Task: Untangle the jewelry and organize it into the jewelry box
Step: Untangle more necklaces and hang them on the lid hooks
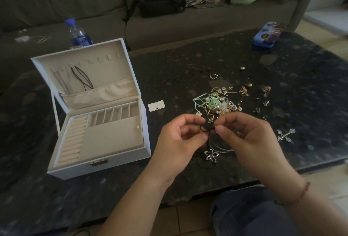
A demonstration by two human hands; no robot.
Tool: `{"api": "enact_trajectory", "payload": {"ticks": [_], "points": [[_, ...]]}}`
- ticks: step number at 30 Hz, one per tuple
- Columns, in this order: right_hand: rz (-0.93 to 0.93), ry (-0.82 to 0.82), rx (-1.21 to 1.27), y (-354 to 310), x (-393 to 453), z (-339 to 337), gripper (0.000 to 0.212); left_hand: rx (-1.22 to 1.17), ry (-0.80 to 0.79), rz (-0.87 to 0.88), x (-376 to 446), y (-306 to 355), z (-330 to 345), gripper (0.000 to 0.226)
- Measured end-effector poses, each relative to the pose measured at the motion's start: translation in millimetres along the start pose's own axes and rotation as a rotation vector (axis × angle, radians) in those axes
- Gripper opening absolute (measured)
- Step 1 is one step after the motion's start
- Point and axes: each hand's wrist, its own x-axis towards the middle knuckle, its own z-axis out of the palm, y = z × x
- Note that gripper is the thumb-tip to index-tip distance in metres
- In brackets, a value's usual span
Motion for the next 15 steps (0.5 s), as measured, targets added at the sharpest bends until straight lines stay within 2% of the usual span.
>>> {"api": "enact_trajectory", "payload": {"ticks": [4, 7, 10, 11, 14, 15], "points": [[0.053, -0.004, 0.161, 0, 1, -1, 0.024, 0.04, -0.008, -0.01, 0, -2, -2, 0.028], [0.088, -0.008, 0.311, -1, 3, -2, 0.008, 0.063, -0.023, -0.021, 1, -5, -2, 0.028], [0.079, 0.007, 0.396, 2, 5, -5, 0.007, 0.085, -0.023, -0.045, 2, -8, -3, 0.029], [0.064, 0.014, 0.416, 1, 5, -7, 0.008, 0.091, -0.022, -0.053, 2, -9, -4, 0.029], [0.005, -0.01, 0.446, 4, 9, -14, 0.029, 0.098, -0.023, -0.077, 3, -14, -7, 0.03], [-0.004, -0.011, 0.466, 3, 10, -16, 0.029, 0.086, -0.026, -0.088, 4, -16, -8, 0.029]]}}
